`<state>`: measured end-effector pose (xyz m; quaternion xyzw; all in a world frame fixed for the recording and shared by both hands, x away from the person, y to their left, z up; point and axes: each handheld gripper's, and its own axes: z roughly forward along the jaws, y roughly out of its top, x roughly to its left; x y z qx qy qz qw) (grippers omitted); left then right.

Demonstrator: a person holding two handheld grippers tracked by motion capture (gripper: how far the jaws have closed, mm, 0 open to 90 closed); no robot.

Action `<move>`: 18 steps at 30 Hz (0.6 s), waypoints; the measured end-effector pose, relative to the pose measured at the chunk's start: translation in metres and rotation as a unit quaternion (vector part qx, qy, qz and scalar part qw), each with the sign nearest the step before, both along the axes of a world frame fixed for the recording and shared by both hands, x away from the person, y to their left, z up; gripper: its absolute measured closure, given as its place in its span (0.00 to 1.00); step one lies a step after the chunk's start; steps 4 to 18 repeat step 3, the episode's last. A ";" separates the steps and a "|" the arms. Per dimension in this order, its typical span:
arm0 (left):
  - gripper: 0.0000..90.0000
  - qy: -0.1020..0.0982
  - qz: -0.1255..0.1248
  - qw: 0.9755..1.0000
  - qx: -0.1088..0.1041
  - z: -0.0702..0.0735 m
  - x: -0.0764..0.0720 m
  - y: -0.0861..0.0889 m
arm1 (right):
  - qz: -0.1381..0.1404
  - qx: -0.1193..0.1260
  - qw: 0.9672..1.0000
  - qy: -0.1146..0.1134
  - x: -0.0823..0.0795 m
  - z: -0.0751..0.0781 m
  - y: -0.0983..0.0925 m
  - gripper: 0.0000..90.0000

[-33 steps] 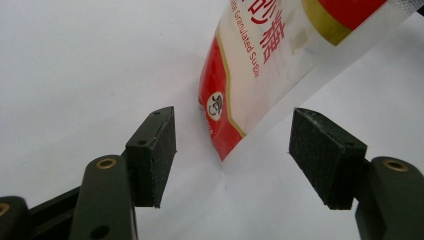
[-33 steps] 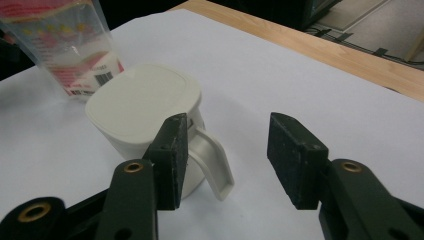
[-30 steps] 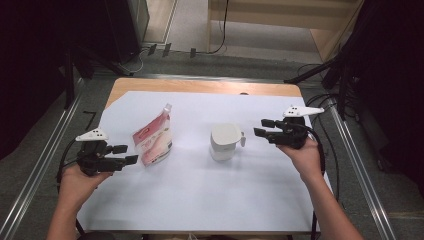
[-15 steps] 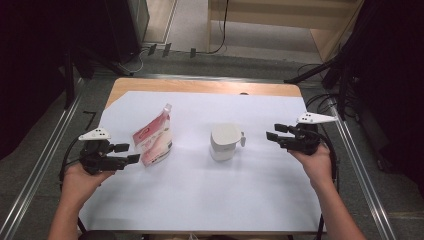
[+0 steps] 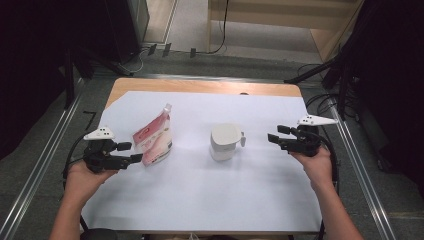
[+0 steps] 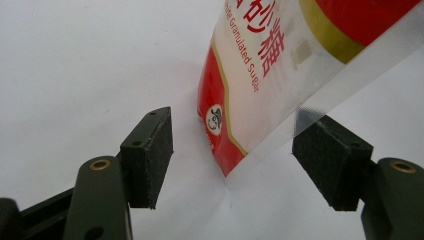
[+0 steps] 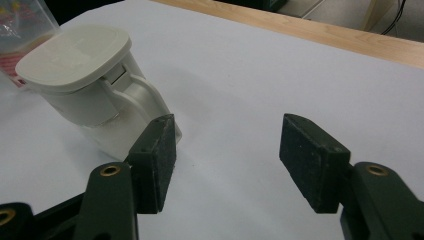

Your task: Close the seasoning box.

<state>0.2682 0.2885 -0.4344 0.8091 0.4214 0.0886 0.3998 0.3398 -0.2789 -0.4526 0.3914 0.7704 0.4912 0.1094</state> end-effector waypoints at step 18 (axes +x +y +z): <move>0.38 -0.001 0.000 1.000 0.001 0.000 0.000 -0.001 | 0.001 -0.003 1.000 -0.003 0.000 0.000 0.001 0.45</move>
